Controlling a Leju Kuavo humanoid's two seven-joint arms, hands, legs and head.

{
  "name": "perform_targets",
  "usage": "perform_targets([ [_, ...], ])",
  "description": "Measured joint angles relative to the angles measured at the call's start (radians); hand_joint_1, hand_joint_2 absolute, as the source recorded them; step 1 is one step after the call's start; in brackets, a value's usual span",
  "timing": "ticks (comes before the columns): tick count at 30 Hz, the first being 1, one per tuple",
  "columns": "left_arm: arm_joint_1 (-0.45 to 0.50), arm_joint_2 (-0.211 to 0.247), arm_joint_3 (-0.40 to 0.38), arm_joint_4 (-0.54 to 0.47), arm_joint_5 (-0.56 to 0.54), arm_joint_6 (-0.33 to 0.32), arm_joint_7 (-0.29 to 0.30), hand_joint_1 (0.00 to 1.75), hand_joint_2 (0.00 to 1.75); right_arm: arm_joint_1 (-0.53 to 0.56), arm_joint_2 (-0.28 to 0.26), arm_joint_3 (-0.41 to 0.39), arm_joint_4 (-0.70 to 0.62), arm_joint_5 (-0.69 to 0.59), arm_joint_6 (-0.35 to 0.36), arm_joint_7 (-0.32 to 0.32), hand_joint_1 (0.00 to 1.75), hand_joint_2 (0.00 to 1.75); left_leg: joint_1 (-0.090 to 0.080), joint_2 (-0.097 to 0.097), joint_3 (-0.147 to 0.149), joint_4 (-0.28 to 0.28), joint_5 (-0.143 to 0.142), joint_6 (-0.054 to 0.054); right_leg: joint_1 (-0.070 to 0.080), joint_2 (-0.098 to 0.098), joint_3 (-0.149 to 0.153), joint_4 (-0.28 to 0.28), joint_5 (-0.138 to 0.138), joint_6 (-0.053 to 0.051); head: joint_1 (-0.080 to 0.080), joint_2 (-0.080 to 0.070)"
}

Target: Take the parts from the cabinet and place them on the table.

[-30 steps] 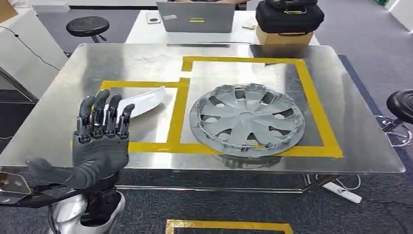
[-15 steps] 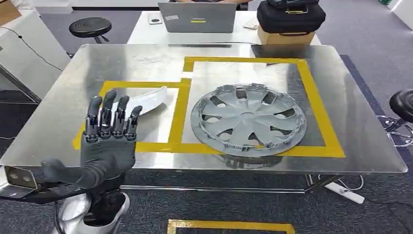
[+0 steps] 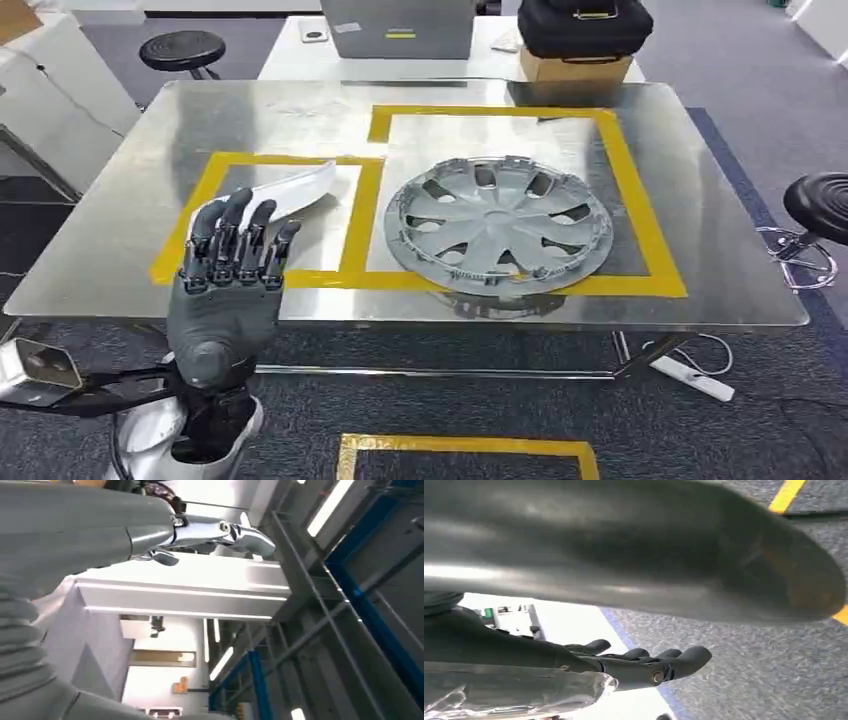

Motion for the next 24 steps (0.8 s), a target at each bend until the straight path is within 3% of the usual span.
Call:
perform_targets([
  [2, 0.004, 0.001, 0.001, 0.003, 0.003, -0.003, 0.0, 0.0, 1.75, 0.002, 0.0, 0.0, 0.0, 0.0, 0.001, 0.0, 0.0, 0.0, -0.003, 0.001, -0.008, -0.004, 0.02, 0.014, -0.005, 0.0, -0.001, -0.012, 0.02, 0.013, -0.002, 0.0],
  [3, 0.001, 0.0, 0.0, 0.005, 0.004, -0.005, 0.0, 0.0, 1.75, 0.003, 0.0, 0.0, 0.0, -0.001, 0.002, 0.0, 0.0, 0.0, 0.002, 0.005, -0.013, -0.006, 0.031, 0.02, -0.008, 0.0, -0.006, -0.006, 0.005, 0.018, -0.007, 0.0],
  [4, 0.0, 0.0, 0.0, 0.007, 0.005, -0.009, 0.0, 0.0, 1.75, 0.005, 0.0, 0.0, 0.0, -0.001, 0.003, 0.0, 0.0, 0.0, 0.002, 0.006, -0.021, -0.006, 0.04, 0.025, -0.008, -0.002, -0.023, 0.024, -0.046, 0.023, -0.001, 0.0],
  [6, 0.001, 0.0, 0.0, 0.009, 0.01, -0.012, 0.0, 0.0, 1.75, 0.003, 0.0, 0.0, 0.0, -0.001, 0.003, -0.002, 0.0, 0.0, 0.002, 0.01, -0.044, -0.005, 0.059, 0.031, -0.009, -0.002, -0.065, 0.178, -0.167, 0.03, 0.003, 0.0],
  [7, 0.001, 0.0, 0.0, 0.011, 0.011, -0.013, 0.002, 0.0, 1.75, 0.001, 0.0, 0.0, 0.0, -0.001, 0.003, -0.002, 0.0, 0.0, 0.002, 0.012, -0.056, -0.005, 0.068, 0.031, -0.008, -0.002, -0.078, 0.244, -0.2, 0.032, 0.003, 0.0],
  [8, 0.001, 0.0, 0.0, 0.013, 0.012, -0.014, 0.002, 0.0, 1.75, 0.001, 0.0, 0.0, 0.0, -0.002, 0.003, -0.002, 0.0, 0.0, 0.002, 0.012, -0.07, -0.004, 0.079, 0.03, -0.009, -0.002, -0.078, 0.289, -0.212, 0.034, 0.003, 0.0],
  [9, 0.001, 0.0, 0.001, 0.014, 0.012, -0.014, 0.003, 0.0, 1.75, 0.001, 0.0, 0.0, 0.0, -0.001, 0.003, -0.002, 0.0, 0.0, 0.003, 0.013, -0.084, -0.004, 0.089, 0.028, -0.009, -0.002, -0.056, 0.286, -0.198, 0.035, 0.003, 0.0],
  [10, 0.001, 0.0, 0.001, 0.016, 0.012, -0.015, 0.004, 0.0, 1.75, 0.002, 0.0, 0.0, 0.0, -0.001, 0.003, -0.002, 0.0, 0.0, 0.004, 0.013, -0.096, -0.003, 0.098, 0.026, -0.01, -0.002, -0.017, 0.25, -0.171, 0.037, 0.003, 0.0],
  [11, 0.001, 0.0, 0.001, 0.018, 0.014, -0.016, 0.004, 0.0, 1.75, 0.001, -0.002, -0.001, 0.0, -0.001, 0.003, -0.002, 0.0, 0.0, 0.006, 0.012, -0.11, -0.001, 0.107, 0.021, -0.011, -0.002, 0.043, 0.179, -0.142, 0.039, 0.003, 0.0],
  [12, 0.001, 0.0, 0.001, 0.018, 0.014, -0.017, 0.004, 0.0, 1.75, -0.003, -0.003, -0.001, 0.0, -0.001, 0.003, -0.002, 0.0, 0.0, 0.008, 0.011, -0.12, 0.002, 0.116, 0.014, -0.014, -0.002, 0.12, 0.082, -0.131, 0.043, 0.003, 0.0],
  [13, 0.002, 0.0, 0.001, 0.018, 0.014, -0.018, 0.004, 0.0, 1.75, -0.009, -0.003, -0.001, 0.0, -0.001, 0.003, -0.002, 0.0, 0.0, 0.007, 0.011, -0.127, 0.005, 0.123, 0.006, -0.015, -0.001, 0.177, -0.003, -0.173, 0.045, 0.006, 0.0],
  [14, 0.0, 0.0, 0.001, 0.019, 0.015, -0.018, 0.004, 0.0, 1.75, -0.011, -0.002, -0.001, 0.0, -0.001, 0.002, -0.002, 0.0, 0.0, 0.004, 0.012, -0.127, 0.006, 0.127, 0.002, -0.009, 0.008, 0.19, -0.01, -0.164, 0.027, 0.003, 0.0],
  [17, -0.003, -0.004, 0.001, 0.021, 0.015, -0.021, 0.006, 0.0, 1.75, -0.007, -0.003, -0.001, 0.0, -0.001, 0.003, -0.005, 0.0, 0.0, 0.006, 0.01, -0.128, 0.001, 0.154, -0.017, -0.006, 0.007, 0.165, -0.008, -0.151, 0.002, 0.005, 0.0],
  [18, -0.003, -0.003, 0.002, 0.022, 0.015, -0.021, 0.006, 0.0, 1.75, -0.005, -0.003, -0.001, 0.0, -0.002, 0.003, -0.005, 0.0, 0.0, 0.008, 0.009, -0.133, 0.004, 0.147, -0.022, -0.01, 0.001, 0.157, -0.013, -0.141, -0.009, 0.005, 0.0],
  [20, -0.003, -0.003, 0.002, 0.023, 0.03, -0.029, 0.007, 0.0, 1.75, -0.007, -0.003, -0.002, 0.0, -0.002, 0.003, -0.006, 0.0, 0.0, 0.009, 0.01, -0.163, 0.083, 0.04, -0.03, -0.009, 0.0, 0.139, -0.012, -0.119, -0.022, 0.0, 0.0],
  [22, -0.003, -0.003, 0.002, 0.024, 0.057, -0.047, 0.014, 0.0, 1.75, -0.007, -0.003, -0.002, 0.0, -0.002, 0.003, -0.01, 0.0, 0.0, 0.009, 0.01, -0.204, 0.231, -0.061, -0.033, -0.006, 0.0, 0.108, -0.011, -0.095, -0.028, -0.001, 0.0],
  [23, -0.003, -0.003, 0.002, 0.026, 0.066, -0.054, 0.016, 0.0, 1.75, -0.007, -0.003, -0.002, 0.0, -0.002, 0.003, -0.011, 0.0, 0.0, 0.009, 0.01, -0.212, 0.286, -0.079, -0.033, -0.004, -0.001, 0.092, -0.011, -0.084, -0.028, -0.001, 0.0],
  [24, -0.003, -0.003, 0.003, 0.027, 0.07, -0.058, 0.017, 0.0, 1.75, -0.006, -0.003, -0.003, 0.0, -0.002, 0.003, -0.011, 0.0, 0.0, 0.009, 0.01, -0.202, 0.298, -0.065, -0.031, -0.002, -0.002, 0.076, -0.011, -0.073, -0.028, -0.001, 0.0],
])
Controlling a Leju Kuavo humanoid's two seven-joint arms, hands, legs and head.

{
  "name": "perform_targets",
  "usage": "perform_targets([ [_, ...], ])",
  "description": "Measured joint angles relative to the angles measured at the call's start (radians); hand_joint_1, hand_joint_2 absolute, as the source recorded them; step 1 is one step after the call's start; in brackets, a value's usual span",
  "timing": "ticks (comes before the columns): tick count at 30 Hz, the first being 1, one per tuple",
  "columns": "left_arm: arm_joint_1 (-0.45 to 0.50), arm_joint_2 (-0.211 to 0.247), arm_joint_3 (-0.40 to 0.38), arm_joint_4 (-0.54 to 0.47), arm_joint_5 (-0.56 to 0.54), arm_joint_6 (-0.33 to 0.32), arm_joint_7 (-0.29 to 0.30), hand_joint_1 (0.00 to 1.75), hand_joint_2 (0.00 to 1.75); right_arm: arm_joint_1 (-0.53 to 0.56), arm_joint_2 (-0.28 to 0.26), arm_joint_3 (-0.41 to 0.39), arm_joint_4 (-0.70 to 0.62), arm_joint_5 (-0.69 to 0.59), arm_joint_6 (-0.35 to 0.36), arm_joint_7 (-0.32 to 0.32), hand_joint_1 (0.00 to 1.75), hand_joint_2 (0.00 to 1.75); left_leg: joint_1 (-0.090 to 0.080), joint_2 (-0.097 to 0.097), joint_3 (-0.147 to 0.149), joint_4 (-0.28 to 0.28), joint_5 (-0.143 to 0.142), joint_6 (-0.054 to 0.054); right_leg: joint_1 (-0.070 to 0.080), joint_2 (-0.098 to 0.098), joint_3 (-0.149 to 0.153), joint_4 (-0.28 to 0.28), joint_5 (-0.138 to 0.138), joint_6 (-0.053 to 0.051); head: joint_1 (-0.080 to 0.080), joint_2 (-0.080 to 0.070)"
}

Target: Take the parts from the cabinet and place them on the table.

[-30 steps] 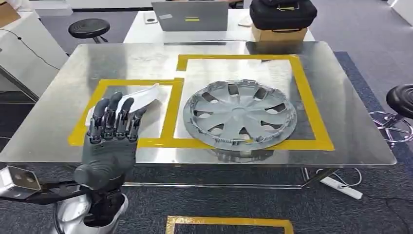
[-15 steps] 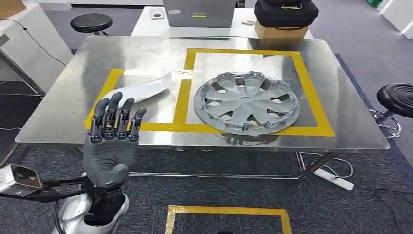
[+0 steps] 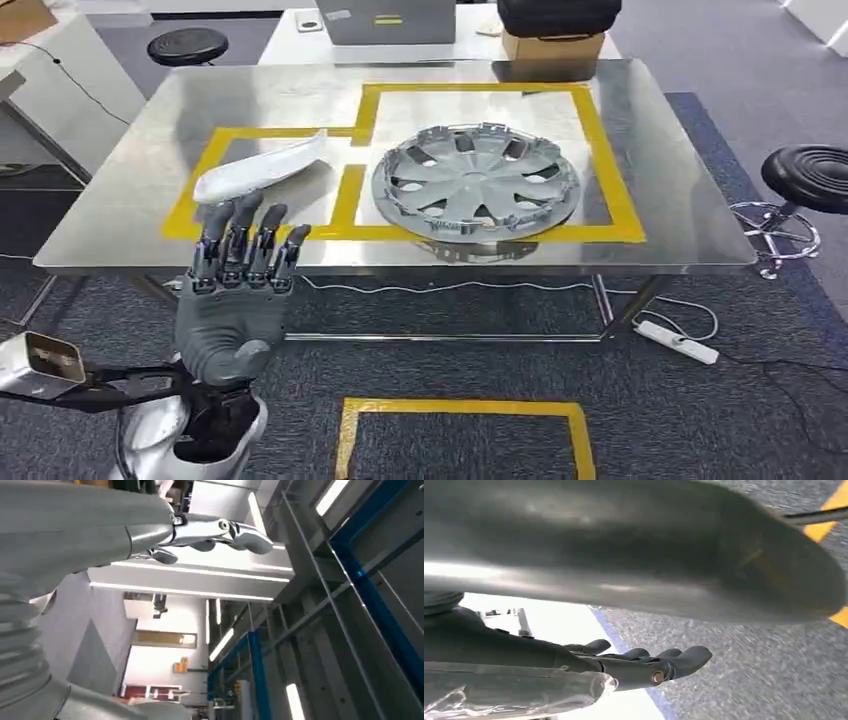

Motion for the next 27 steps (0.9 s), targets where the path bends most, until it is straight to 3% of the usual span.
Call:
perform_targets([
  [2, 0.0, 0.0, 0.002, 0.002, 0.005, -0.006, 0.0, 0.0, 1.75, 0.0, 0.0, -0.001, 0.0, 0.0, 0.0, -0.001, 0.0, 0.0, -0.002, 0.0, 0.067, -0.066, 0.063, 0.01, 0.004, 0.0, -0.031, 0.0, 0.024, 0.002, 0.0, 0.0],
  [3, -0.001, -0.001, 0.003, 0.002, 0.005, -0.006, 0.001, 0.0, 1.75, 0.0, 0.0, -0.001, 0.0, 0.0, 0.0, -0.004, 0.0, 0.0, -0.005, 0.0, 0.12, -0.132, 0.081, 0.019, 0.005, 0.001, -0.043, 0.0, 0.035, 0.003, 0.0, 0.0],
  [5, -0.003, -0.005, 0.003, 0.002, 0.005, -0.009, 0.002, 0.0, 1.75, -0.001, 0.0, -0.001, 0.0, -0.002, 0.004, -0.009, 0.0, 0.0, -0.014, 0.0, 0.25, -0.294, 0.06, 0.03, 0.01, 0.002, -0.056, 0.004, 0.051, 0.011, 0.0, 0.0],
  [6, -0.006, -0.006, 0.004, 0.002, 0.005, -0.009, 0.002, 0.0, 1.75, 0.0, 0.0, -0.002, 0.0, -0.005, 0.005, -0.014, 0.0, 0.0, -0.014, -0.001, 0.253, -0.323, 0.045, 0.036, 0.011, 0.001, -0.064, 0.004, 0.067, 0.017, 0.002, 0.0],
  [8, 0.0, -0.006, 0.006, 0.002, 0.005, -0.009, 0.002, 0.0, 1.75, 0.001, 0.0, -0.002, 0.0, -0.008, 0.006, -0.017, 0.0, 0.0, -0.022, -0.003, 0.235, -0.322, 0.06, 0.047, 0.003, -0.001, -0.071, -0.01, 0.093, 0.028, 0.0, 0.0],
  [9, 0.001, -0.006, 0.008, 0.003, 0.005, -0.009, 0.002, 0.0, 1.75, 0.004, 0.0, -0.002, 0.0, -0.009, 0.006, -0.017, 0.0, 0.0, -0.017, -0.001, 0.227, -0.328, 0.075, 0.054, 0.003, 0.001, -0.078, -0.011, 0.098, 0.033, -0.001, 0.0],
  [10, 0.001, -0.006, 0.008, 0.003, 0.005, -0.009, 0.003, 0.0, 1.75, 0.006, 0.0, -0.002, 0.0, -0.01, 0.006, -0.018, 0.0, 0.0, -0.015, 0.002, 0.219, -0.328, 0.086, 0.06, 0.001, 0.0, -0.087, 0.002, 0.061, 0.039, 0.002, 0.0],
  [11, 0.001, -0.007, 0.01, 0.004, 0.005, -0.009, 0.004, 0.0, 1.75, 0.009, 0.0, -0.002, 0.0, -0.011, 0.006, -0.018, 0.0, 0.0, -0.015, 0.002, 0.21, -0.328, 0.096, 0.068, 0.001, -0.001, -0.099, 0.048, -0.003, 0.042, 0.006, 0.0],
  [12, 0.001, -0.008, 0.011, 0.004, 0.005, -0.009, 0.004, 0.0, 1.75, 0.01, 0.0, -0.002, 0.0, -0.011, 0.003, -0.018, 0.0, 0.0, -0.015, 0.002, 0.198, -0.328, 0.107, 0.069, 0.0, -0.001, -0.116, 0.123, -0.069, 0.047, 0.007, 0.0],
  [13, 0.002, -0.008, 0.013, 0.005, 0.004, -0.009, 0.004, 0.0, 1.75, 0.008, 0.0, -0.002, 0.0, -0.011, 0.0, -0.018, 0.0, 0.0, -0.015, 0.003, 0.183, -0.327, 0.12, 0.069, 0.0, -0.001, -0.134, 0.205, -0.118, 0.049, 0.005, 0.0],
  [14, 0.003, -0.008, 0.015, 0.006, 0.004, -0.009, 0.004, 0.0, 1.75, 0.007, 0.0, -0.002, 0.0, -0.011, -0.001, -0.018, 0.0, 0.0, -0.015, 0.004, 0.168, -0.326, 0.131, 0.069, 0.0, -0.001, -0.143, 0.268, -0.14, 0.051, 0.006, 0.0],
  [15, 0.005, -0.008, 0.017, 0.007, 0.003, -0.009, 0.005, 0.0, 1.75, 0.006, 0.0, -0.002, 0.0, -0.011, -0.001, -0.016, 0.0, 0.0, -0.015, 0.005, 0.153, -0.326, 0.143, 0.068, 0.0, -0.001, -0.138, 0.3, -0.132, 0.052, 0.006, 0.0],
  [16, 0.007, -0.008, 0.019, 0.008, 0.002, -0.009, 0.007, 0.0, 1.75, 0.006, 0.0, -0.002, 0.0, -0.011, 0.001, -0.015, 0.0, 0.0, -0.015, 0.005, 0.136, -0.324, 0.155, 0.066, 0.0, -0.001, -0.112, 0.293, -0.097, 0.053, 0.006, 0.0],
  [17, 0.008, -0.008, 0.02, 0.008, 0.002, -0.009, 0.007, 0.0, 1.75, 0.006, 0.0, -0.002, 0.0, -0.011, 0.001, -0.013, 0.0, 0.0, -0.013, 0.005, 0.119, -0.322, 0.166, 0.064, 0.0, -0.001, -0.069, 0.251, -0.056, 0.052, 0.006, 0.0],
  [18, 0.008, -0.008, 0.021, 0.008, 0.002, -0.009, 0.008, 0.0, 1.75, 0.006, 0.0, -0.002, 0.0, -0.01, 0.001, -0.01, 0.0, 0.0, -0.011, 0.004, 0.104, -0.319, 0.177, 0.059, -0.001, -0.001, -0.007, 0.176, -0.032, 0.054, 0.006, 0.0],
  [19, 0.009, -0.008, 0.023, 0.008, 0.002, -0.009, 0.008, 0.0, 1.75, 0.003, 0.0, -0.002, 0.0, -0.01, 0.0, -0.009, 0.0, 0.0, -0.011, 0.002, 0.094, -0.314, 0.186, 0.053, -0.004, -0.001, 0.067, 0.08, -0.044, 0.057, 0.006, 0.0],
  [20, 0.01, -0.01, 0.023, 0.008, 0.002, -0.009, 0.008, 0.0, 1.75, 0.0, 0.003, -0.002, 0.0, -0.009, 0.0, -0.009, 0.0, 0.0, -0.015, 0.001, 0.084, -0.311, 0.192, 0.046, -0.002, 0.0, 0.129, -0.007, -0.087, 0.06, 0.008, 0.0],
  [21, 0.01, -0.011, 0.023, 0.008, 0.003, -0.009, 0.008, 0.0, 1.75, -0.003, 0.003, -0.002, 0.0, -0.008, 0.0, -0.009, 0.0, 0.0, -0.015, 0.002, 0.085, -0.308, 0.2, 0.042, 0.001, 0.006, 0.13, -0.019, -0.092, 0.044, 0.003, 0.0],
  [22, 0.009, -0.012, 0.023, 0.008, 0.002, -0.01, 0.009, 0.0, 1.75, -0.001, 0.004, -0.002, 0.0, -0.008, 0.0, -0.009, 0.0, 0.0, -0.015, 0.003, 0.085, -0.308, 0.207, 0.039, 0.002, 0.005, 0.117, -0.022, -0.089, 0.041, 0.007, 0.0],
  [24, 0.011, -0.011, 0.023, 0.009, 0.002, -0.01, 0.009, 0.0, 1.75, 0.001, 0.005, -0.002, 0.0, -0.008, 0.0, -0.008, 0.0, 0.0, -0.013, 0.002, 0.083, -0.309, 0.22, 0.028, 0.001, 0.004, 0.105, -0.018, -0.077, 0.019, 0.006, 0.0],
  [25, 0.012, -0.011, 0.023, 0.009, 0.002, -0.009, 0.009, 0.0, 1.75, 0.001, 0.005, -0.003, 0.0, -0.008, -0.002, -0.009, 0.0, 0.0, -0.011, 0.002, 0.074, -0.3, 0.197, 0.022, -0.001, -0.002, 0.098, -0.019, -0.066, 0.01, 0.006, 0.0],
  [26, 0.012, -0.011, 0.024, 0.009, 0.002, -0.006, 0.009, 0.0, 1.75, 0.0, 0.005, -0.003, 0.0, -0.007, -0.003, -0.009, 0.0, 0.0, -0.011, 0.002, 0.061, -0.265, 0.139, 0.016, -0.001, -0.002, 0.088, -0.019, -0.055, 0.003, 0.001, 0.0],
  [27, 0.012, -0.011, 0.025, 0.009, 0.002, -0.001, 0.009, 0.0, 0.0, -0.001, 0.005, -0.003, 0.0, -0.006, -0.007, -0.009, 0.0, 0.0, -0.01, 0.002, 0.042, -0.203, 0.074, 0.013, 0.0, -0.002, 0.077, -0.019, -0.043, -0.002, -0.001, 0.0],
])
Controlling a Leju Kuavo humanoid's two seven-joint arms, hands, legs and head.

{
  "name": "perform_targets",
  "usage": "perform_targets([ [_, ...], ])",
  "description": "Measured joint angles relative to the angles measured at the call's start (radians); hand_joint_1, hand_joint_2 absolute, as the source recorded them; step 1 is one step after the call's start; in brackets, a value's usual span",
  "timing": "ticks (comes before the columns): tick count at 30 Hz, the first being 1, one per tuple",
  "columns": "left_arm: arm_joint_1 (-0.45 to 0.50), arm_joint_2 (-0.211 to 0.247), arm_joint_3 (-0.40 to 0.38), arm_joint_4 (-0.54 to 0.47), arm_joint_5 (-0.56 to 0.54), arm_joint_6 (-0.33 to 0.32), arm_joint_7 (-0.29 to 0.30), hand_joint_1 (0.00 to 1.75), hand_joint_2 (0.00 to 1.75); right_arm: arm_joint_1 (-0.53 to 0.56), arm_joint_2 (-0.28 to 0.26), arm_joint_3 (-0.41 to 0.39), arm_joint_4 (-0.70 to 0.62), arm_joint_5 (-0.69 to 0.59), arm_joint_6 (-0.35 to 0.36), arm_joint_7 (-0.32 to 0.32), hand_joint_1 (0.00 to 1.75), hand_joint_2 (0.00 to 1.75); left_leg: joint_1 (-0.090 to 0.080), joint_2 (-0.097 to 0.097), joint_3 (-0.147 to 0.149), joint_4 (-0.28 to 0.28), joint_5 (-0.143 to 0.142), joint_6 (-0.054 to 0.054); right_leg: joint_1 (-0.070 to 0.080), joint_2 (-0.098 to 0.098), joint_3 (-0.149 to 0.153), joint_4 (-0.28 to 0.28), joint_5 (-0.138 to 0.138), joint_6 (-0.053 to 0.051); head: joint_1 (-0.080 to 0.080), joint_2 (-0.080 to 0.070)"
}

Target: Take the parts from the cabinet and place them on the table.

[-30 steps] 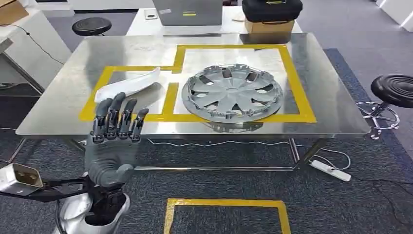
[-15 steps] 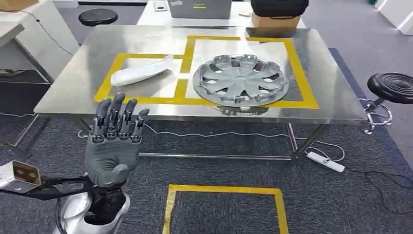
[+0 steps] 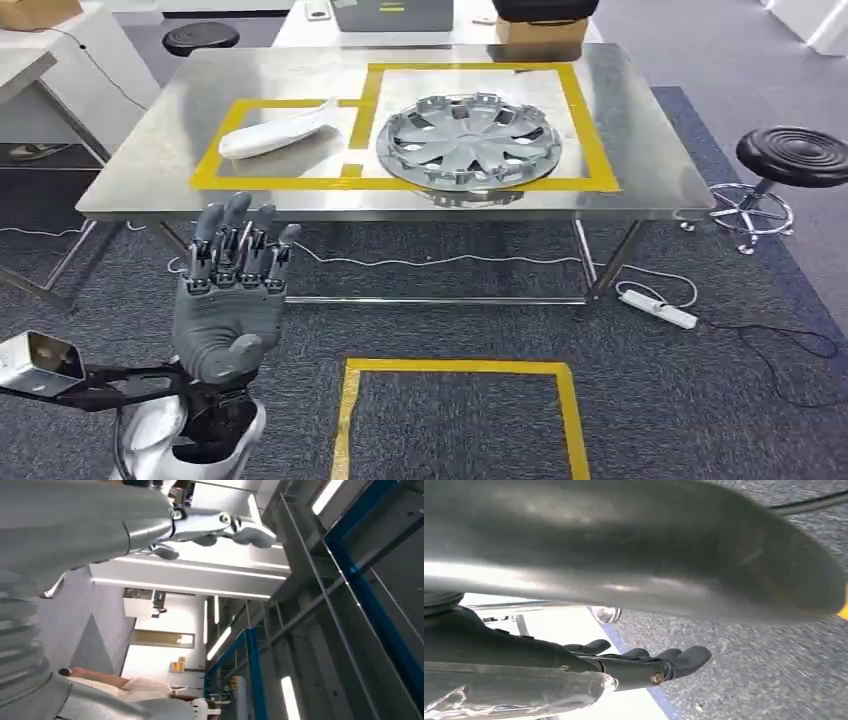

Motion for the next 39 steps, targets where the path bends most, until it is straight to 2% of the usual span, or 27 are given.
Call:
perform_targets([
  [1, 0.002, 0.0, 0.001, 0.0, -0.001, 0.009, 0.0, 0.0, 0.0, 0.0, 0.0, 0.0, 0.0, 0.002, -0.003, -0.001, 0.0, 0.0, 0.0, 0.0, -0.024, 0.084, -0.058, -0.003, 0.0, 0.0, -0.018, 0.0, 0.01, -0.001, 0.0, 0.0],
  [2, 0.004, 0.0, 0.003, 0.0, -0.003, 0.016, 0.0, 0.0, 0.0, 0.001, 0.0, 0.0, 0.0, 0.004, -0.008, -0.002, 0.0, 0.0, 0.0, 0.0, -0.04, 0.156, -0.084, -0.004, 0.0, 0.0, -0.035, 0.001, 0.021, -0.001, 0.0, 0.0],
  [3, 0.007, 0.0, 0.006, 0.001, -0.007, 0.022, 0.0, 0.0, 0.0, 0.002, 0.0, 0.0, 0.0, 0.004, -0.013, -0.002, 0.0, 0.0, 0.0, 0.0, -0.044, 0.198, -0.076, -0.004, 0.001, 0.0, -0.049, 0.001, 0.031, -0.001, 0.0, 0.0],
  [4, 0.011, 0.0, 0.009, 0.002, -0.015, 0.034, 0.01, 0.0, 0.0, 0.004, 0.0, 0.0, 0.0, 0.004, -0.016, -0.002, 0.0, 0.0, 0.0, 0.0, -0.032, 0.201, -0.041, -0.003, 0.001, -0.001, -0.062, 0.002, 0.041, 0.001, 0.0, 0.0],
  [6, 0.016, 0.0, 0.023, 0.016, -0.032, 0.052, 0.021, 0.0, 0.0, 0.004, 0.0, -0.004, 0.0, 0.002, -0.021, -0.002, 0.0, 0.0, 0.0, 0.0, 0.035, 0.122, 0.033, 0.004, 0.001, -0.001, -0.085, 0.002, 0.059, 0.006, 0.0, 0.0],
  [7, 0.017, 0.0, 0.026, 0.027, -0.036, 0.053, 0.018, 0.0, 0.0, 0.003, 0.0, -0.006, 0.0, 0.0, -0.024, -0.002, 0.0, 0.0, 0.0, 0.0, 0.1, 0.033, 0.04, 0.01, 0.001, 0.0, -0.093, 0.002, 0.069, 0.009, 0.0, 0.0],
  [8, 0.017, 0.0, 0.028, 0.034, -0.04, 0.053, 0.013, 0.0, 0.0, 0.003, 0.0, -0.008, 0.0, 0.0, -0.025, -0.002, 0.0, 0.0, -0.002, 0.0, 0.169, -0.052, 0.021, 0.015, 0.006, 0.002, -0.099, 0.003, 0.075, 0.014, -0.001, 0.0],
  [9, 0.015, 0.0, 0.03, 0.038, -0.04, 0.053, 0.009, 0.0, 0.0, 0.004, 0.0, -0.01, 0.0, 0.0, -0.026, -0.002, 0.0, 0.0, -0.003, 0.0, 0.203, -0.117, 0.001, 0.02, 0.008, 0.002, -0.104, 0.008, 0.081, 0.019, 0.0, 0.0],
  [12, 0.024, 0.0, 0.036, 0.056, -0.051, 0.059, 0.009, 0.0, 0.0, 0.005, 0.0, -0.015, 0.0, 0.0, -0.029, -0.001, 0.0, 0.0, -0.006, -0.001, 0.187, -0.125, 0.002, 0.037, 0.004, 0.0, -0.113, 0.004, 0.103, 0.034, 0.001, 0.0],
  [13, 0.025, 0.0, 0.041, 0.061, -0.054, 0.067, 0.017, 0.0, 0.0, 0.006, 0.0, -0.015, 0.0, 0.001, -0.029, 0.002, 0.0, 0.0, -0.001, 0.001, 0.186, -0.127, 0.011, 0.045, 0.002, 0.0, -0.123, 0.011, 0.095, 0.04, 0.0, 0.0],
  [14, 0.024, 0.0, 0.047, 0.074, -0.06, 0.078, 0.031, 0.0, 0.0, 0.008, 0.0, -0.016, 0.0, 0.002, -0.024, 0.013, 0.0, 0.0, -0.001, 0.001, 0.183, -0.127, 0.016, 0.051, 0.002, -0.001, -0.134, 0.044, 0.062, 0.045, 0.005, 0.0],
  [16, 0.023, 0.002, 0.063, 0.145, -0.107, 0.127, 0.069, 0.0, 0.0, 0.008, 0.0, -0.023, 0.0, -0.006, 0.002, 0.034, 0.0, 0.0, -0.001, 0.003, 0.172, -0.127, 0.026, 0.058, 0.001, -0.001, -0.191, 0.196, -0.026, 0.053, 0.006, 0.0],
  [18, 0.017, 0.006, 0.097, 0.276, -0.162, 0.156, 0.077, 0.0, 0.0, 0.009, 0.0, -0.029, 0.0, -0.011, 0.018, 0.04, 0.0, 0.0, -0.003, 0.003, 0.161, -0.126, 0.035, 0.058, 0.001, 0.0, -0.23, 0.314, -0.07, 0.056, 0.006, 0.0],
  [19, 0.005, 0.011, 0.118, 0.38, -0.165, 0.135, 0.076, 0.0, 0.0, 0.009, 0.0, -0.032, 0.0, -0.007, 0.029, 0.032, 0.0, 0.0, -0.003, 0.003, 0.156, -0.126, 0.04, 0.056, 0.001, -0.001, -0.216, 0.303, -0.059, 0.055, 0.007, 0.0],
  [20, -0.018, 0.022, 0.14, 0.511, -0.137, 0.068, 0.058, 0.0, 0.0, 0.009, 0.0, -0.032, 0.0, 0.004, 0.048, 0.01, 0.0, 0.0, -0.003, 0.002, 0.153, -0.125, 0.043, 0.055, 0.001, -0.001, -0.177, 0.245, -0.03, 0.053, 0.007, 0.0],
  [22, -0.069, 0.049, 0.186, 0.772, -0.05, -0.039, 0.049, 0.0, 0.0, 0.006, -0.001, -0.032, 0.0, 0.01, 0.068, -0.035, 0.0, 0.0, -0.002, 0.001, 0.153, -0.125, 0.046, 0.048, 0.001, 0.0, -0.062, 0.064, 0.037, 0.05, 0.008, 0.0],
  [23, -0.078, 0.058, 0.224, 0.908, -0.01, -0.056, 0.056, 0.0, 0.0, 0.001, -0.001, -0.032, 0.0, 0.01, 0.072, -0.052, 0.0, 0.0, -0.003, 0.006, 0.152, -0.124, 0.046, 0.043, 0.004, 0.001, -0.03, 0.004, 0.02, 0.044, 0.008, 0.0],
  [24, -0.078, 0.069, 0.261, 1.006, 0.014, -0.06, 0.053, 0.0, 0.0, -0.001, 0.0, -0.031, 0.0, 0.01, 0.074, -0.06, 0.0, 0.0, -0.008, 0.011, 0.148, -0.12, 0.044, 0.035, 0.005, 0.007, -0.03, 0.001, 0.029, 0.031, 0.006, 0.0],
  [27, -0.093, 0.084, 0.319, 1.21, 0.054, -0.079, 0.072, 0.0, 0.0, 0.01, 0.0, -0.032, 0.0, 0.008, 0.079, -0.065, 0.0, 0.0, -0.006, 0.01, 0.142, -0.123, 0.052, 0.022, 0.009, 0.005, -0.039, 0.004, 0.03, 0.017, 0.006, 0.0],
  [29, -0.099, 0.088, 0.363, 1.302, 0.09, -0.05, 0.124, 0.0, 0.0, 0.007, 0.001, -0.032, 0.0, 0.005, 0.083, -0.083, 0.0, 0.0, -0.004, 0.005, 0.131, -0.097, 0.025, 0.008, 0.001, 0.001, -0.039, -0.002, 0.037, 0.004, 0.003, 0.0],
  [32, -0.084, 0.093, 0.415, 1.417, 0.106, 0.027, 0.246, 0.0, 0.0, 0.007, 0.002, -0.032, 0.0, 0.002, 0.071, -0.118, 0.0, 0.0, 0.002, 0.003, 0.023, 0.132, -0.092, -0.005, 0.0, 0.002, -0.044, -0.002, 0.038, -0.001, -0.002, 0.0],
  [33, -0.067, 0.095, 0.428, 1.443, 0.107, 0.029, 0.269, 0.0, 0.0, 0.008, 0.002, -0.032, 0.0, 0.0, 0.07, -0.123, 0.0, 0.0, 0.004, 0.003, -0.008, 0.192, -0.107, -0.007, 0.0, 0.003, -0.045, -0.002, 0.038, -0.001, -0.002, 0.0],
  [34, -0.053, 0.095, 0.436, 1.463, 0.107, 0.029, 0.275, 0.0, 0.0, 0.01, 0.002, -0.033, 0.0, -0.002, 0.069, -0.124, 0.0, 0.0, 0.005, 0.003, -0.015, 0.199, -0.098, -0.008, 0.0, 0.003, -0.046, -0.002, 0.039, -0.001, -0.002, 0.0],
  [35, -0.046, 0.098, 0.446, 1.479, 0.107, 0.029, 0.279, 0.0, 0.0, 0.011, 0.002, -0.034, 0.0, -0.003, 0.068, -0.126, 0.0, 0.0, 0.007, 0.003, -0.004, 0.169, -0.068, -0.009, 0.0, 0.003, -0.046, -0.002, 0.039, 0.0, -0.002, 0.0],
  [37, -0.044, 0.1, 0.453, 1.511, 0.091, 0.004, 0.309, 0.0, 0.0, 0.009, 0.002, -0.038, 0.0, -0.016, 0.075, -0.16, 0.0, 0.0, 0.011, 0.004, 0.074, 0.012, 0.022, -0.011, -0.004, 0.001, -0.046, -0.001, 0.041, 0.008, -0.001, 0.0],
  [38, -0.041, 0.103, 0.452, 1.524, 0.066, -0.006, 0.318, 0.0, 0.0, 0.006, 0.002, -0.04, 0.0, -0.023, 0.088, -0.184, 0.0, 0.0, 0.016, 0.004, 0.114, -0.059, 0.044, -0.013, -0.002, 0.0, -0.046, 0.0, 0.041, 0.014, -0.003, 0.0],
  [39, -0.039, 0.104, 0.447, 1.537, 0.046, 0.002, 0.327, 0.0, 0.0, 0.003, 0.002, -0.043, 0.0, -0.03, 0.1, -0.205, 0.0, 0.0, 0.019, 0.002, 0.137, -0.115, 0.043, -0.014, 0.005, 0.002, -0.053, 0.013, 0.037, 0.022, -0.01, 0.0],
])
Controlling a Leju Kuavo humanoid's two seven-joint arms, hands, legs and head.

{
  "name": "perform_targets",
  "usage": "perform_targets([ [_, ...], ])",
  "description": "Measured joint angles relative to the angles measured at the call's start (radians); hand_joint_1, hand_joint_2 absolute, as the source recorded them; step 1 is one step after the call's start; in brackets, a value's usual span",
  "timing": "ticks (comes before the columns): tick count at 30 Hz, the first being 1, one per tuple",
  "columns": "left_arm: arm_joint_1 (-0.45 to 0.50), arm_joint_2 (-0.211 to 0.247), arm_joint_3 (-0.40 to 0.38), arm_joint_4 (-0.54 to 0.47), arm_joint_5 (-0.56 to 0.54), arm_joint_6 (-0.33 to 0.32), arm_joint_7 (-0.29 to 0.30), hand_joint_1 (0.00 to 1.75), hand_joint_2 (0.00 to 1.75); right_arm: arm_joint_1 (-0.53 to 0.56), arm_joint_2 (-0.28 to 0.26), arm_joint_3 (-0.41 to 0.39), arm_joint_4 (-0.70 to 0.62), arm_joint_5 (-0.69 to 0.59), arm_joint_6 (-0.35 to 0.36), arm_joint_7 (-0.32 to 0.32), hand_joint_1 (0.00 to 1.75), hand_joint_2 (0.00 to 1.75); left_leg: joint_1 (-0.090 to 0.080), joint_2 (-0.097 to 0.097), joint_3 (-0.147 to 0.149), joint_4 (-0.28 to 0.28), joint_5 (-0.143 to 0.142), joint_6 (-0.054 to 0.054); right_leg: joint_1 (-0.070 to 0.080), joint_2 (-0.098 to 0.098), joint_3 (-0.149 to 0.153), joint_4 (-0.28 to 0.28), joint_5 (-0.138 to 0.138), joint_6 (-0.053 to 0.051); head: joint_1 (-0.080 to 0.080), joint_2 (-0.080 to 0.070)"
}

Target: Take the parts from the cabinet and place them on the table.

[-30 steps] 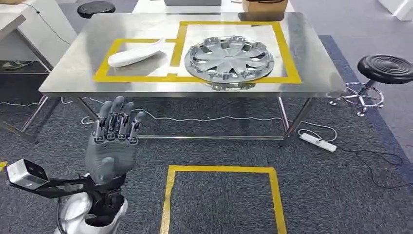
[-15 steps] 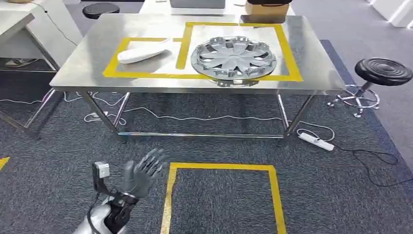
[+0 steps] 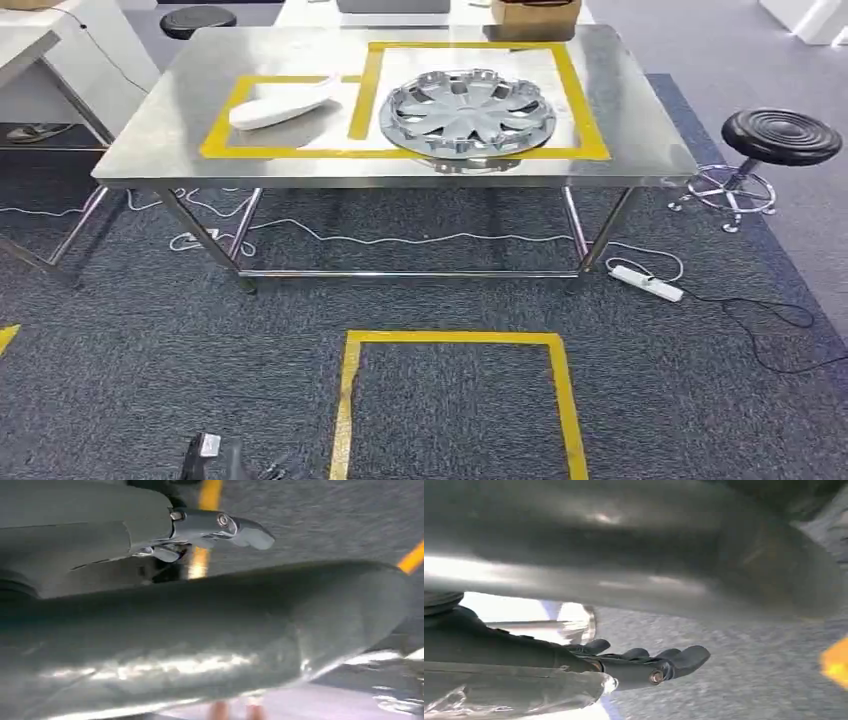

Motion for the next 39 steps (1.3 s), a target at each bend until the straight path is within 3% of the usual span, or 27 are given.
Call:
perform_targets([
  [1, 0.002, 0.001, -0.002, 0.011, -0.005, 0.027, 0.014, 0.0, 0.0, -0.002, 0.0, -0.003, 0.0, -0.005, 0.016, -0.015, 0.0, 0.0, -0.002, -0.008, -0.008, 0.015, -0.002, 0.016, -0.001, 0.0, -0.002, -0.003, 0.003, 0.004, 0.004, 0.0],
  [4, 0.02, 0.001, -0.002, 0.04, -0.008, 0.167, 0.071, 0.0, 0.0, 0.002, 0.0, -0.006, 0.0, -0.015, 0.035, -0.039, 0.0, 0.0, -0.003, -0.006, -0.012, 0.013, 0.002, 0.04, -0.006, 0.0, -0.005, -0.005, 0.005, 0.02, 0.004, 0.0],
  [5, 0.018, 0.002, -0.002, 0.045, -0.017, 0.25, 0.103, 0.0, 0.0, 0.006, 0.0, -0.007, 0.0, -0.014, 0.029, -0.046, 0.0, 0.0, -0.003, -0.005, -0.013, 0.013, 0.005, 0.046, -0.007, -0.002, -0.014, 0.013, -0.015, 0.025, 0.009, 0.0],
  [6, 0.018, 0.003, -0.002, 0.047, -0.032, 0.323, 0.134, 0.0, 0.0, 0.006, 0.0, -0.007, 0.0, -0.007, 0.021, -0.045, 0.0, 0.0, -0.004, -0.006, -0.014, 0.013, 0.006, 0.052, -0.007, -0.001, -0.033, 0.063, -0.051, 0.029, 0.017, 0.0],
  [8, 0.017, 0.002, -0.013, 0.056, -0.099, 0.466, 0.216, 0.0, 0.0, 0.005, 0.001, -0.007, 0.0, 0.01, -0.005, -0.026, 0.0, 0.0, -0.008, -0.004, -0.017, 0.013, 0.008, 0.057, -0.007, -0.001, -0.103, 0.226, -0.133, 0.031, 0.018, 0.0],
  [9, 0.017, 0.0, -0.03, 0.061, -0.147, 0.507, 0.265, 0.0, 0.0, 0.005, 0.002, -0.006, 0.0, 0.018, -0.008, -0.017, 0.0, 0.0, -0.011, -0.003, -0.018, 0.014, 0.008, 0.058, -0.007, -0.001, -0.132, 0.293, -0.157, 0.032, 0.018, 0.0],
  [10, 0.017, 0.0, -0.057, 0.065, -0.205, 0.515, 0.319, 0.0, 0.0, 0.007, 0.003, -0.004, 0.0, 0.027, -0.009, -0.01, 0.0, 0.0, -0.012, -0.003, -0.018, 0.014, 0.008, 0.058, -0.007, -0.001, -0.139, 0.314, -0.158, 0.031, 0.017, 0.0],
  [11, 0.016, 0.001, -0.089, 0.068, -0.25, 0.516, 0.358, 0.0, 0.0, 0.008, 0.003, -0.003, 0.0, 0.034, -0.009, -0.004, 0.0, 0.0, -0.013, -0.005, -0.018, 0.014, 0.008, 0.058, -0.007, -0.001, -0.123, 0.29, -0.135, 0.029, 0.018, 0.0],
  [14, 0.014, 0.0, -0.168, 0.071, -0.305, 0.521, 0.406, 0.0, 0.0, 0.003, 0.003, -0.001, 0.0, 0.038, -0.014, 0.002, 0.0, 0.0, -0.013, -0.007, -0.014, 0.015, 0.007, 0.055, -0.006, -0.002, 0.013, 0.041, -0.025, 0.018, 0.018, 0.0],
  [15, 0.013, 0.0, -0.184, 0.072, -0.31, 0.521, 0.413, 0.0, 0.0, 0.001, 0.003, 0.0, 0.0, 0.038, -0.015, 0.002, 0.0, 0.0, -0.02, -0.007, -0.016, 0.019, 0.005, 0.048, -0.004, -0.001, 0.03, 0.003, -0.038, 0.016, 0.018, 0.0],
  [18, 0.005, 0.002, -0.231, 0.078, -0.365, 0.526, 0.47, 0.0, 0.0, 0.004, 0.004, 0.003, 0.0, 0.04, -0.03, 0.02, 0.0, 0.0, -0.016, -0.006, -0.018, 0.013, 0.012, 0.033, 0.001, 0.0, 0.026, 0.007, -0.031, 0.004, 0.016, 0.0],
  [20, 0.002, 0.005, -0.279, 0.083, -0.417, 0.529, 0.526, 0.0, 0.0, 0.004, 0.004, 0.005, 0.0, 0.042, -0.044, 0.037, 0.0, 0.0, -0.014, -0.007, -0.02, 0.021, 0.002, 0.021, -0.006, -0.002, 0.029, -0.004, -0.022, -0.013, 0.016, 0.0],
  [21, 0.001, 0.005, -0.296, 0.084, -0.429, 0.53, 0.542, 0.0, 0.0, 0.003, 0.005, 0.005, 0.0, 0.042, -0.048, 0.043, 0.0, 0.0, -0.015, -0.006, -0.036, 0.055, -0.028, 0.016, -0.007, -0.002, 0.027, -0.004, -0.021, -0.016, 0.012, 0.0],
  [23, -0.002, 0.007, -0.333, 0.088, -0.47, 0.536, 0.593, 0.0, 0.0, 0.0, 0.005, 0.007, 0.0, 0.042, -0.064, 0.083, 0.0, 0.0, -0.013, -0.006, -0.109, 0.21, -0.11, 0.009, -0.008, -0.002, 0.024, -0.004, -0.019, -0.02, 0.01, 0.0],
  [24, -0.002, 0.007, -0.356, 0.09, -0.489, 0.538, 0.62, 0.0, 0.0, 0.0, 0.005, 0.012, 0.0, 0.042, -0.07, 0.114, 0.0, 0.0, -0.013, -0.006, -0.144, 0.28, -0.135, 0.007, -0.008, -0.006, 0.022, -0.004, -0.019, -0.02, 0.01, 0.0],
  [25, -0.002, 0.006, -0.374, 0.09, -0.497, 0.544, 0.636, 0.0, 0.0, 0.002, 0.005, 0.016, 0.0, 0.042, -0.075, 0.14, 0.0, 0.0, -0.012, -0.006, -0.164, 0.317, -0.138, 0.006, -0.008, -0.009, 0.021, -0.004, -0.019, -0.02, 0.01, 0.0],
  [26, -0.001, 0.006, -0.39, 0.09, -0.501, 0.551, 0.645, 0.0, 0.0, 0.002, 0.005, 0.02, 0.0, 0.042, -0.079, 0.167, 0.0, 0.0, -0.012, -0.006, -0.158, 0.304, -0.116, 0.006, -0.008, -0.015, 0.021, -0.004, -0.019, -0.02, 0.01, 0.0],
  [28, -0.003, 0.006, -0.409, 0.09, -0.514, 0.557, 0.654, 0.0, 0.0, 0.002, 0.005, 0.026, 0.0, 0.042, -0.079, 0.195, 0.0, 0.0, -0.011, 0.001, -0.1, 0.184, -0.036, 0.008, -0.009, -0.022, 0.023, -0.003, -0.019, -0.019, 0.01, 0.0],
  [29, -0.006, 0.006, -0.422, 0.09, -0.524, 0.562, 0.66, 0.0, 0.0, 0.002, 0.005, 0.029, 0.0, 0.042, -0.08, 0.205, 0.0, 0.0, -0.011, 0.027, -0.052, 0.094, 0.004, 0.007, -0.009, -0.027, 0.026, -0.003, -0.021, -0.014, 0.009, 0.0],
  [30, -0.011, 0.001, -0.432, 0.09, -0.528, 0.564, 0.662, 0.0, 0.0, 0.003, 0.005, 0.029, 0.0, 0.042, -0.081, 0.211, 0.0, 0.0, -0.012, 0.072, -0.025, 0.038, 0.01, 0.004, 0.001, -0.033, 0.027, 0.0, -0.024, -0.006, 0.007, 0.0],
  [31, -0.02, 0.001, -0.439, 0.09, -0.53, 0.567, 0.663, 0.0, 0.0, 0.004, 0.005, 0.03, 0.0, 0.042, -0.082, 0.213, 0.0, 0.0, -0.015, 0.058, -0.022, 0.02, 0.005, 0.02, 0.003, -0.038, 0.021, 0.008, -0.028, -0.001, 0.002, 0.0],
  [32, -0.021, 0.0, -0.449, 0.09, -0.533, 0.568, 0.663, 0.0, 0.0, 0.003, 0.005, 0.03, 0.0, 0.042, -0.084, 0.216, 0.0, 0.0, -0.015, 0.049, -0.029, 0.023, 0.007, 0.028, 0.004, -0.049, 0.023, 0.005, -0.027, 0.003, 0.012, 0.0],
  [34, -0.018, 0.0, -0.457, 0.09, -0.543, 0.569, 0.664, 0.0, 0.0, 0.003, 0.005, 0.03, 0.0, 0.042, -0.089, 0.218, 0.0, 0.0, -0.018, 0.032, -0.031, 0.023, 0.008, 0.04, 0.002, -0.068, 0.03, 0.001, -0.029, 0.01, 0.011, 0.0],
  [35, -0.017, 0.0, -0.463, 0.091, -0.549, 0.571, 0.666, 0.0, 0.0, 0.002, 0.005, 0.031, 0.0, 0.042, -0.09, 0.219, 0.0, 0.0, -0.013, 0.025, -0.03, 0.02, 0.013, 0.049, -0.001, -0.063, 0.023, 0.006, -0.036, 0.018, 0.01, 0.0],
  [36, -0.016, 0.001, -0.473, 0.091, -0.553, 0.574, 0.668, 0.0, 0.0, 0.003, 0.005, 0.031, 0.0, 0.042, -0.091, 0.219, 0.0, 0.0, -0.013, 0.019, -0.03, 0.02, 0.014, 0.054, -0.003, -0.041, 0.015, 0.037, -0.064, 0.023, 0.016, 0.0],
  [37, -0.017, 0.0, -0.478, 0.091, -0.557, 0.578, 0.669, 0.0, 0.0, 0.003, 0.005, 0.031, 0.0, 0.042, -0.091, 0.218, 0.0, 0.0, -0.013, 0.01, -0.032, 0.02, 0.016, 0.059, -0.004, -0.027, -0.012, 0.103, -0.106, 0.025, 0.017, 0.0],
  [39, -0.016, 0.0, -0.483, 0.091, -0.561, 0.581, 0.673, 0.0, 0.0, 0.005, 0.005, 0.031, 0.0, 0.042, -0.092, 0.217, 0.0, 0.0, -0.014, -0.007, -0.034, 0.02, 0.017, 0.062, -0.003, -0.015, -0.083, 0.262, -0.176, 0.027, 0.019, 0.0],
])
